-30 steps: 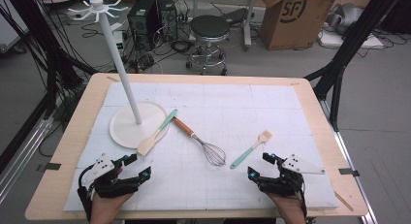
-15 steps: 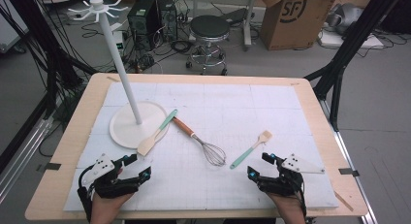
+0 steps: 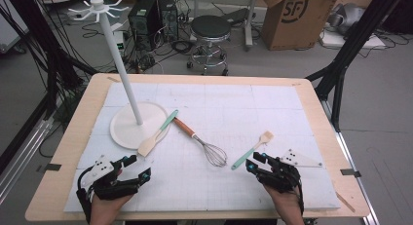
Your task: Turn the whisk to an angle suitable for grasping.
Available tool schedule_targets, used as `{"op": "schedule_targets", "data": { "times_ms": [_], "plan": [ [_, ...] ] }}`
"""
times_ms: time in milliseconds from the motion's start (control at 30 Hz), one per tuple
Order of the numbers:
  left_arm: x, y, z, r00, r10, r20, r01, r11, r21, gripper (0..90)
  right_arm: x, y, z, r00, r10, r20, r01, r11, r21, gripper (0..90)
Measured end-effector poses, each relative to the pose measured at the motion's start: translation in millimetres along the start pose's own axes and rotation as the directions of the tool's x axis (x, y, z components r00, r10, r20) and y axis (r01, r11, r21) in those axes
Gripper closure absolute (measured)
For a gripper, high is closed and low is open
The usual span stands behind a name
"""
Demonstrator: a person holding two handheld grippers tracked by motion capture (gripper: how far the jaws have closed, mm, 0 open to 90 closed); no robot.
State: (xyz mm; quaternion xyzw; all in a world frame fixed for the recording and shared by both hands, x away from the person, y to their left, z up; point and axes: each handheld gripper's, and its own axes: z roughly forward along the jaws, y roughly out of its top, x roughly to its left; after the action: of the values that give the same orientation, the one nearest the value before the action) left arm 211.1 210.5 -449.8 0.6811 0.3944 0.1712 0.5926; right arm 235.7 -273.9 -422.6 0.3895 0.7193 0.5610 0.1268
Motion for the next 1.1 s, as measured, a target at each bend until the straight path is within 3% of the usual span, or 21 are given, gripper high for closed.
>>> {"op": "schedule_targets", "data": {
  "times_ms": [133, 267, 400, 567, 833, 1100],
  "plan": [
    [-1.6, -0.2, 0.4, 1.0, 0.004, 0.001, -0.004, 1.0, 0.004, 23.0, 3.9, 7.4, 14.0, 0.9998, -0.02, -0.007, 0.02, 0.999, 0.031, 66.1],
    [-0.1, -0.3, -1.0, 1.0, 0.001, -0.003, -0.001, 1.0, 0.0, 22.5, 5.9, 13.8, 24.9, 0.9998, -0.021, 0.005, 0.021, 0.999, 0.042, 74.9],
    [0.3, -0.8, -0.7, 1.0, -0.007, -0.006, 0.007, 1.0, -0.002, 22.6, 5.5, 22.8, 33.9, 0.9999, -0.005, -0.01, 0.005, 0.999, 0.051, 80.6],
    [-2.1, -0.6, 1.0, 1.0, -0.004, 0.003, 0.004, 1.0, -0.001, 22.6, -0.3, 39.5, 41.2, 0.998, 0.037, -0.051, -0.034, 0.997, 0.062, 83.8],
    [-0.7, -0.5, 0.6, 0.9999, -0.011, 0.004, 0.011, 0.9999, -0.006, 22.7, -3.8, 57.8, 57.2, 0.9938, 0.056, -0.095, -0.046, 0.993, 0.105, 88.5],
    [0.0, -0.5, 0.7, 0.9998, -0.019, 0.004, 0.019, 0.9998, -0.006, 22.7, -0.3, 76.5, 96.1, 0.9901, 0.085, -0.112, -0.059, 0.974, 0.217, 89.1]
  ]
}}
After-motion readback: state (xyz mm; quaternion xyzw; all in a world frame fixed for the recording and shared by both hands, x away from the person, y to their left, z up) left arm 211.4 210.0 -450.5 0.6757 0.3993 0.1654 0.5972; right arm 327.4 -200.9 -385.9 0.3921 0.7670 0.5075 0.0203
